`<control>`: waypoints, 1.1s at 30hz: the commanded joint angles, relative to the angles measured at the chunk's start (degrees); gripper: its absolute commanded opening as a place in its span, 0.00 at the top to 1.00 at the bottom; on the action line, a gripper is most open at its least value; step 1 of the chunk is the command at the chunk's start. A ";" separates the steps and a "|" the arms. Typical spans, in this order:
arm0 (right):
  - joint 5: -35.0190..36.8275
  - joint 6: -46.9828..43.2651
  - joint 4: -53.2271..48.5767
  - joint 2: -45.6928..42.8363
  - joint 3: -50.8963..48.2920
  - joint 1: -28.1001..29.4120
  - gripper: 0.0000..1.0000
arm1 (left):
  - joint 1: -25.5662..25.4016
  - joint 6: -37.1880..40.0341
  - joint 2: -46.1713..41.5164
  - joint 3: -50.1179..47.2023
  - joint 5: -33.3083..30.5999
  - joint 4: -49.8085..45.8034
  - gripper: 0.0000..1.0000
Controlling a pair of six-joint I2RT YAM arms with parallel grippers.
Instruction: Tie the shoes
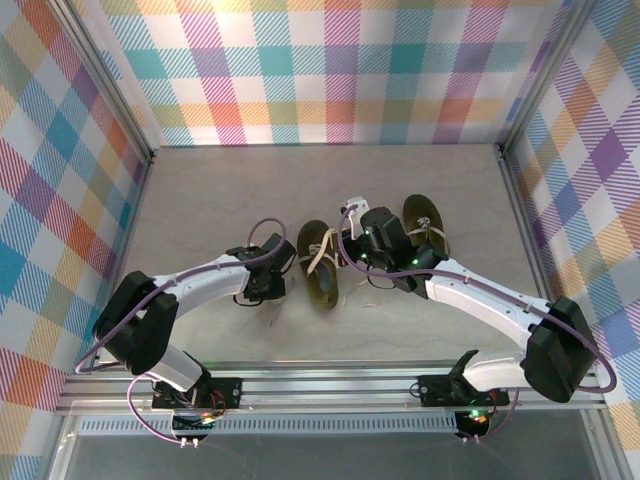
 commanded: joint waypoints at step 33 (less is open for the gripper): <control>-15.49 10.86 4.25 12.54 18.18 -0.98 1.00 | -0.25 0.45 -15.68 -6.32 -1.02 5.63 1.00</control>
